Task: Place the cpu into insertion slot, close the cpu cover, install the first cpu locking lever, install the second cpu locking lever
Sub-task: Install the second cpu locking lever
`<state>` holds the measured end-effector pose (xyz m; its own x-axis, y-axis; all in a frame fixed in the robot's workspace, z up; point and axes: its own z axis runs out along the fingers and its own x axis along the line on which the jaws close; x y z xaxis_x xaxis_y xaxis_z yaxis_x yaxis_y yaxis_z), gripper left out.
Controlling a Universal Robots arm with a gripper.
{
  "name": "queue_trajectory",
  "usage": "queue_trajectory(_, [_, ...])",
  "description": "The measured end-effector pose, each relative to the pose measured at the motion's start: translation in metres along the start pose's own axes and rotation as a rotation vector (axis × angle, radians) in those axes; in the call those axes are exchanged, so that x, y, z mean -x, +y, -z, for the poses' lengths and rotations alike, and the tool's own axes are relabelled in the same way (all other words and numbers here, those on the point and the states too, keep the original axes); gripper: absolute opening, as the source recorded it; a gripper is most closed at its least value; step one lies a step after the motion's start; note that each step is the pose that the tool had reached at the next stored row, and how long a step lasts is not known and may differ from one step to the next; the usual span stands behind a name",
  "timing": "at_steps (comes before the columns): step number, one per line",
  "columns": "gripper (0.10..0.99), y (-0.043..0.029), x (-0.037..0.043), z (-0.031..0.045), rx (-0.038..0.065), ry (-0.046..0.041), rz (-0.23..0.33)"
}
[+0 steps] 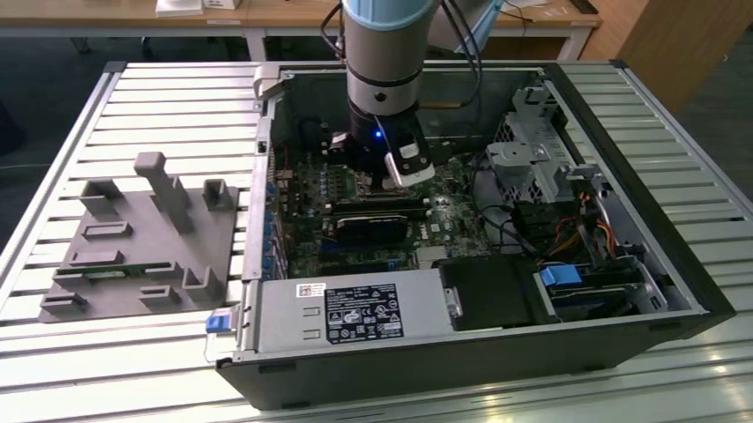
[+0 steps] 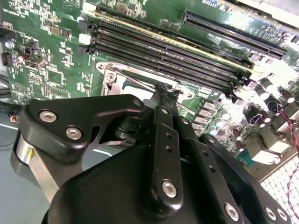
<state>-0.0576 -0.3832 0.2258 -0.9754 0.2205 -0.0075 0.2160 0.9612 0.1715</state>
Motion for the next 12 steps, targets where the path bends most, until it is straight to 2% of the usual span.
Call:
queue_trajectory(2, [0.102, -0.0021, 0.0000, -0.0003, 0.013, 0.0017, 0.001])
queue_trajectory(4, [0.102, -0.0039, 0.0002, -0.0007, 0.021, 0.0034, 0.003])
queue_trajectory(9, [0.102, -0.0102, -0.0004, -0.0012, 0.025, 0.0051, 0.007])
queue_trajectory(12, [0.102, -0.0138, -0.0013, -0.0028, 0.036, 0.0078, 0.009])
